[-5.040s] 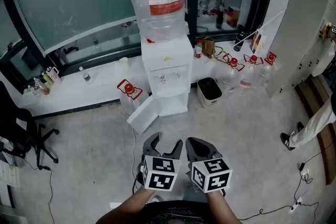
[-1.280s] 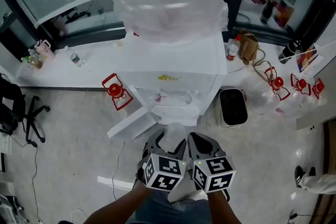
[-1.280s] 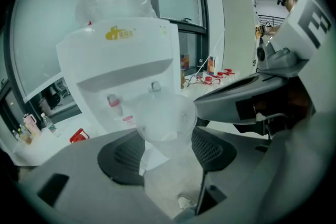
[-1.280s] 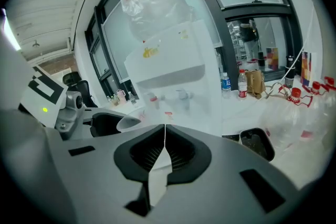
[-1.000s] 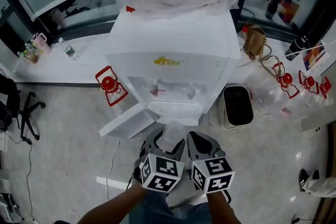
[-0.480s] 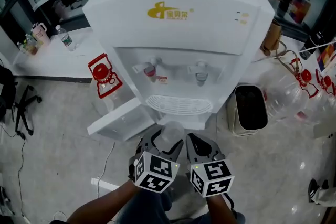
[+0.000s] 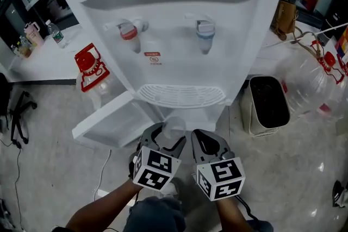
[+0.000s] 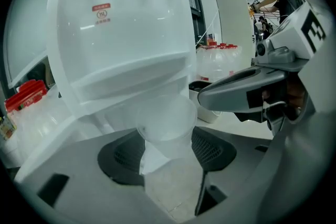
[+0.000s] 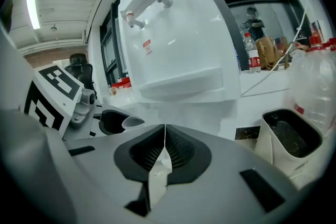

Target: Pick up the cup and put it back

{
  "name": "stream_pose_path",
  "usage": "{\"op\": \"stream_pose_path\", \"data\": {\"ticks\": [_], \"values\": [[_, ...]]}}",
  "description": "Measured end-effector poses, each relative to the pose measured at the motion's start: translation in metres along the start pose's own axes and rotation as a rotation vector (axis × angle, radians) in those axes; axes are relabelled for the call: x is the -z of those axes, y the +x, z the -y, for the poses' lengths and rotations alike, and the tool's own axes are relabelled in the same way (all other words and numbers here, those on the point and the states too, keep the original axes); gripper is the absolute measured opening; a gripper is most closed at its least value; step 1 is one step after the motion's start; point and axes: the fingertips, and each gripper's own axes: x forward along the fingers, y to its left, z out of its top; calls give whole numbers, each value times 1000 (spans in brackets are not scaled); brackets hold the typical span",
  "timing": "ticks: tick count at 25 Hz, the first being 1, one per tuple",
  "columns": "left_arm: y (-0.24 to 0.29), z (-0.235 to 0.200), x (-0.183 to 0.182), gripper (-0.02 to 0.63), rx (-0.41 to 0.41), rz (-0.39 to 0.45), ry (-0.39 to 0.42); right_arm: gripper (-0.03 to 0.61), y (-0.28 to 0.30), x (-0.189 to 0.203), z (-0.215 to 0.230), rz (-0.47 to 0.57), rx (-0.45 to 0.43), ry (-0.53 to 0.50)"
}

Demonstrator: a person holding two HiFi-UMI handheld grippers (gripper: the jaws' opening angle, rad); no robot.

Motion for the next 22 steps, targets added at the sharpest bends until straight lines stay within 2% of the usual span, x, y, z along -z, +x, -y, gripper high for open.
{"op": "stream_pose_path", "data": {"ticks": [16,22], "values": [[109,10,50,284,-21,4,-22,21,45,59,57,23,28,-27],[139,1,54,285,-21,19,-13,21,59,73,66,34,31,28]]}}
